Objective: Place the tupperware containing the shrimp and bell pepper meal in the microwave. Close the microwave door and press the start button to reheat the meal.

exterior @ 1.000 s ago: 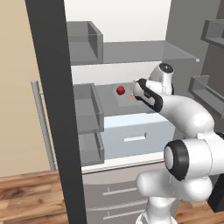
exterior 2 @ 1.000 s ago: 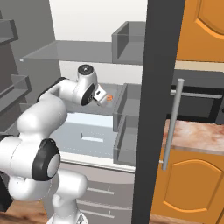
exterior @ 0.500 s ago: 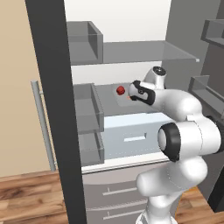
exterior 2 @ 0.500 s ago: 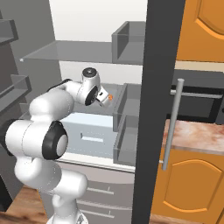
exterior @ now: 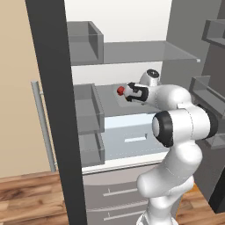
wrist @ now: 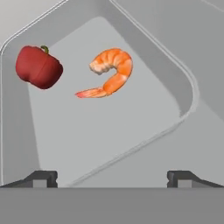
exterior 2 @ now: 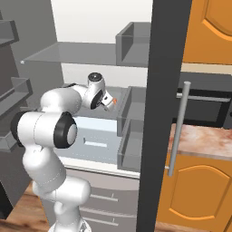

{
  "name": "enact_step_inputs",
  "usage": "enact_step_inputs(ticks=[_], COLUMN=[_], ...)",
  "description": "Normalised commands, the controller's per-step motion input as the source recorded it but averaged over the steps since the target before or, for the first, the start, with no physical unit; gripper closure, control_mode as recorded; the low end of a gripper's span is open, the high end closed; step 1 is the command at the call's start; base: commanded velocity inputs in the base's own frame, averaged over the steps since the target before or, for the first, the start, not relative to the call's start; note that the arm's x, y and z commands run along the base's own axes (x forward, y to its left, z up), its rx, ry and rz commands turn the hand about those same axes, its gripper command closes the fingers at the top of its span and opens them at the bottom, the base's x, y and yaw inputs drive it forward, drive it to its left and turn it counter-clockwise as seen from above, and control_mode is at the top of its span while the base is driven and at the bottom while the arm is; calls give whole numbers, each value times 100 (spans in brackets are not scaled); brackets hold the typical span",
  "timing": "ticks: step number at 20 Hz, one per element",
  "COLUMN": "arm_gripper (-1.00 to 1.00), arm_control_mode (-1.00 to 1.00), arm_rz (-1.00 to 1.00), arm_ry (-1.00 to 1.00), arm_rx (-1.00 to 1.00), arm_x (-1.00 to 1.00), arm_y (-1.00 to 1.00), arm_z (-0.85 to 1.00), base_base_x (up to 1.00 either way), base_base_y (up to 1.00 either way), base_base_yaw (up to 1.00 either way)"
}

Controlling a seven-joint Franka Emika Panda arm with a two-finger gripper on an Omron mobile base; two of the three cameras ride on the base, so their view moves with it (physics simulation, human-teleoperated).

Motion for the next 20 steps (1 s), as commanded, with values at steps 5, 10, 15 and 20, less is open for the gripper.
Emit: enact_step_inputs(ticks=[5, 10, 15, 20], arm_gripper=[-100, -100, -100, 100], arm_control_mode=[-100, -100, -100, -100], arm_rz=[0, -1, -3, -2], arm_ry=[0, 0, 0, 0], arm_rx=[0, 0, 0, 0], arm_x=[37, 34, 25, 17], arm_y=[10, 12, 12, 9], arm_z=[-22, -26, -32, -27], base_base_x=[0, 0, 0, 0], base_base_y=[0, 0, 0, 0], base_base_yaw=[0, 0, 0, 0])
